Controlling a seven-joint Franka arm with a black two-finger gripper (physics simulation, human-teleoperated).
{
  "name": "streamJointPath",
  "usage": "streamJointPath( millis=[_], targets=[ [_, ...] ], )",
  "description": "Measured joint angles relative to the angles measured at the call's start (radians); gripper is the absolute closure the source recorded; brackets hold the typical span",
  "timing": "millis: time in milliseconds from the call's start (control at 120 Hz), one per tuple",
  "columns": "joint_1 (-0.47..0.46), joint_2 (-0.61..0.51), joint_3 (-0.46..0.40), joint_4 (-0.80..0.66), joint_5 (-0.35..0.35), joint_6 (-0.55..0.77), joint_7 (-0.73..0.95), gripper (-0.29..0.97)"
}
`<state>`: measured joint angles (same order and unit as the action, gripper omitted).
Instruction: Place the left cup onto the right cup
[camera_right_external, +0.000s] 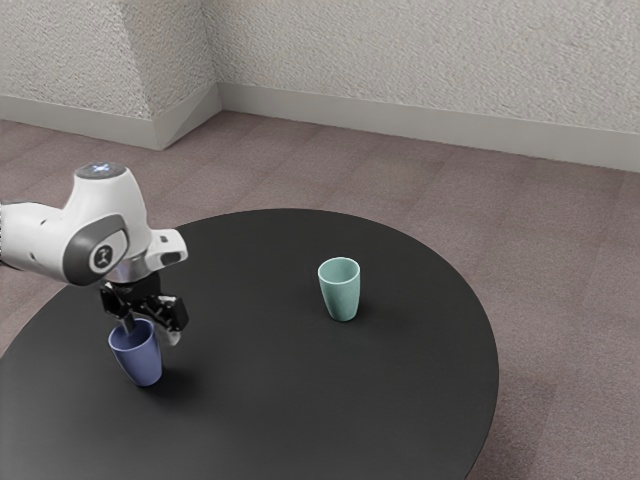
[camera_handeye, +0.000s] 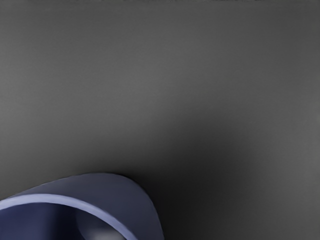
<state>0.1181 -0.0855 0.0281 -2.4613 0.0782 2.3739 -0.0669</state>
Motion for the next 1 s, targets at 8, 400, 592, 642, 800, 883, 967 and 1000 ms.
streamJointPath(
  millis=[8, 400, 592, 642, 800, 883, 967, 1000],
  targets=[
    [0.0, 0.0, -0.001, 0.0, 0.0, 0.0, 0.0, 0.0],
    [-0.001, 0.011, -0.016, -0.002, -0.007, 0.015, -0.003, 0.0],
    [0.0, 0.013, -0.016, -0.011, -0.011, 0.019, -0.011, 0.0],
    [0.0, 0.017, -0.015, -0.011, -0.011, 0.02, -0.013, 0.0],
    [0.001, 0.036, -0.014, -0.012, -0.012, 0.03, -0.018, 0.02],
    [0.001, 0.042, -0.013, -0.012, -0.012, 0.037, -0.02, 0.04],
    [-0.001, 0.047, -0.009, -0.012, -0.012, 0.041, -0.022, 0.06],
    [0.0, 0.048, -0.008, -0.012, -0.012, 0.043, -0.023, 0.07]
  ],
)
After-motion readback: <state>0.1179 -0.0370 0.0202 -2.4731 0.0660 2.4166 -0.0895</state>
